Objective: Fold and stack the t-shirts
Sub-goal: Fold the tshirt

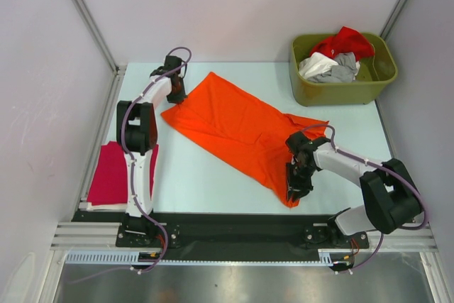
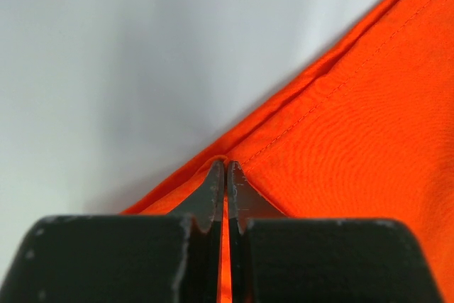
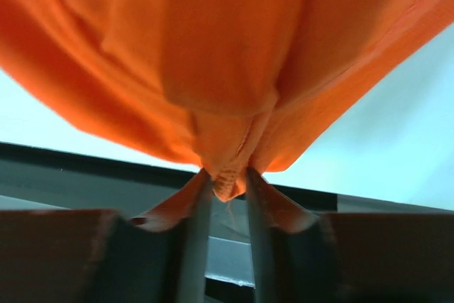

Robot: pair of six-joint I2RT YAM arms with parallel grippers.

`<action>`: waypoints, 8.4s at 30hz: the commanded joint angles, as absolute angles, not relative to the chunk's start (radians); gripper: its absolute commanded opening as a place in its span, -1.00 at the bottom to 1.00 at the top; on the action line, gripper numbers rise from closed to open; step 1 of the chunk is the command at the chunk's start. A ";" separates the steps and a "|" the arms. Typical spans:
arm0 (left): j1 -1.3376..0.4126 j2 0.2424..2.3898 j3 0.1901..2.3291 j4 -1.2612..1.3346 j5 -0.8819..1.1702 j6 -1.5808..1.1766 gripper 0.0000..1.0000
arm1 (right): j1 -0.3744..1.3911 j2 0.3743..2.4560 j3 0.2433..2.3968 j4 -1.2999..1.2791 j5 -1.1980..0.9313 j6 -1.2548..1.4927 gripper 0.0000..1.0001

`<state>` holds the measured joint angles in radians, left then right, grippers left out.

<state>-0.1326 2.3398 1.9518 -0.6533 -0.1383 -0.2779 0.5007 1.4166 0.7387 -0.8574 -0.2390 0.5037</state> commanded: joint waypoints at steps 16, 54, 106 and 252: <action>-0.089 2.359 2.097 -0.670 -0.101 -0.319 -0.99 | 0.408 1.434 0.687 -0.877 -0.248 0.520 -1.00; -0.025 2.086 1.770 -0.715 0.043 -0.319 0.50 | 0.307 1.345 0.929 -0.977 -0.158 0.453 -0.01; 0.104 2.166 1.664 -0.629 0.123 -0.293 -0.99 | 0.417 1.379 0.644 -0.807 -0.262 0.560 -0.21; -0.118 1.881 1.686 -0.472 -0.101 -0.419 0.45 | -0.138 1.523 0.899 -0.463 -0.327 0.551 0.01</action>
